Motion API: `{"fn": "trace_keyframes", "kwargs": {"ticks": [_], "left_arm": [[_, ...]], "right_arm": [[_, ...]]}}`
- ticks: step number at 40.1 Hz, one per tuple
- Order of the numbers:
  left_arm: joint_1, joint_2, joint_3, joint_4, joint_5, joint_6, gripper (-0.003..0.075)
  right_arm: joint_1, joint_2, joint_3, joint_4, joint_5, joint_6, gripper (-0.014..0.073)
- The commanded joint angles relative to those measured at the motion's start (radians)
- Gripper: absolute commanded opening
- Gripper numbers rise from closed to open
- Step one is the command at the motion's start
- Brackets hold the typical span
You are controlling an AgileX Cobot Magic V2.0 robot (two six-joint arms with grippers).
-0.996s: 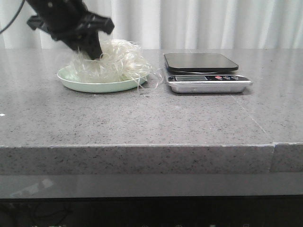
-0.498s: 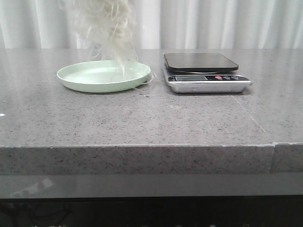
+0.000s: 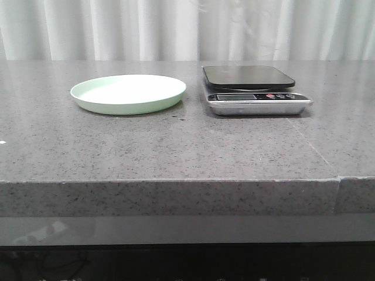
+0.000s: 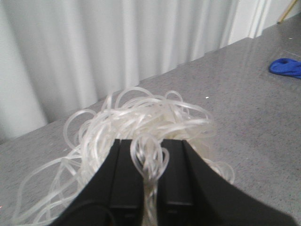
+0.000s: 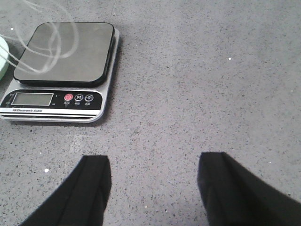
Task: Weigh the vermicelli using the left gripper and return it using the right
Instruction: 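Lift the vermicelli with the left gripper and carry it over the scale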
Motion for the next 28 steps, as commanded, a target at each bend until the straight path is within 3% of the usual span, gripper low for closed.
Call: {"fn": "trace_keyframes", "kwargs": {"ticks": [1, 13, 24, 28], "left_arm": [[-0.025, 0.010, -0.108, -0.015, -0.105, -0.002, 0.0157], [-0.033, 0.155, -0.146, -0.015, -0.093, -0.002, 0.0157], [-0.033, 0.210, -0.146, -0.040, 0.036, -0.002, 0.0163], [-0.033, 0.214, -0.146, -0.040, 0.066, -0.002, 0.0241]], "right_arm": [[-0.003, 0.001, -0.034, -0.007, -0.061, -0.009, 0.0523], [-0.003, 0.001, -0.034, -0.007, -0.061, -0.009, 0.0523], [-0.003, 0.001, -0.034, -0.007, -0.061, -0.009, 0.0523], [-0.003, 0.001, -0.034, -0.007, -0.060, -0.009, 0.0523]]}}
